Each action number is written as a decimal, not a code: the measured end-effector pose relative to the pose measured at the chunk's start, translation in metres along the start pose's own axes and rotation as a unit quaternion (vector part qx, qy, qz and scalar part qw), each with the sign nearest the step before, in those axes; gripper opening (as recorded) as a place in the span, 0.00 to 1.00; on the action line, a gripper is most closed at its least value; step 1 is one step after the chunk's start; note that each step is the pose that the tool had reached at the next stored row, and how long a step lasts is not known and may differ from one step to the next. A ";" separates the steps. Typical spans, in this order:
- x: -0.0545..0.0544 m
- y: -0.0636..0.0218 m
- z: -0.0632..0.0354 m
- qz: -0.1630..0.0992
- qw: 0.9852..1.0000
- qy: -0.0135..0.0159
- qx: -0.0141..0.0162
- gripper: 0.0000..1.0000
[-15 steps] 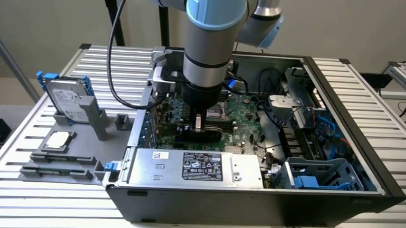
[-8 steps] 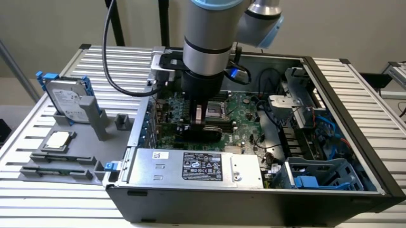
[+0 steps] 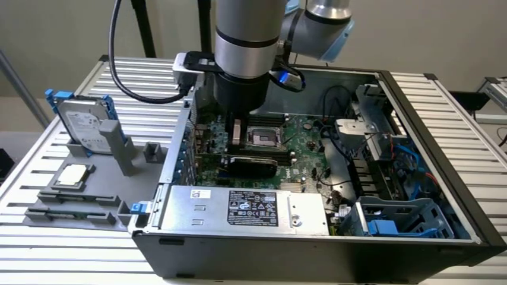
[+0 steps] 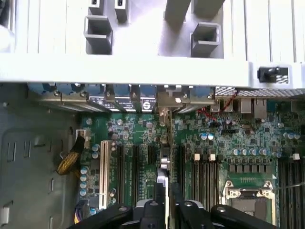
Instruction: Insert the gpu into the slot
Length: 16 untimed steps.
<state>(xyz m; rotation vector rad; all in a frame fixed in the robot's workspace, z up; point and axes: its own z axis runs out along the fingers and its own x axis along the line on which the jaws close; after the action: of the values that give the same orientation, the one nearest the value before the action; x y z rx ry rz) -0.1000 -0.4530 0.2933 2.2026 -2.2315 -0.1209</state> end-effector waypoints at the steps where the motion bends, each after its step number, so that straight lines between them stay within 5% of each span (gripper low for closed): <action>1: 0.000 0.0026 0.0000 0.000 1.000 0.001 0.000 0.13; 4: 0.000 0.0074 0.0002 0.000 1.000 0.006 -0.004 0.11; 10: 0.000 0.0113 0.0005 -0.001 0.999 0.022 -0.023 0.11; 16: 0.000 0.0185 0.0009 -0.001 0.998 0.023 -0.050 0.11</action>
<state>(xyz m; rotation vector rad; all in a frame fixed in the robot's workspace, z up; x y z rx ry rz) -0.1186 -0.4530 0.2934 2.1348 -2.1491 -0.1766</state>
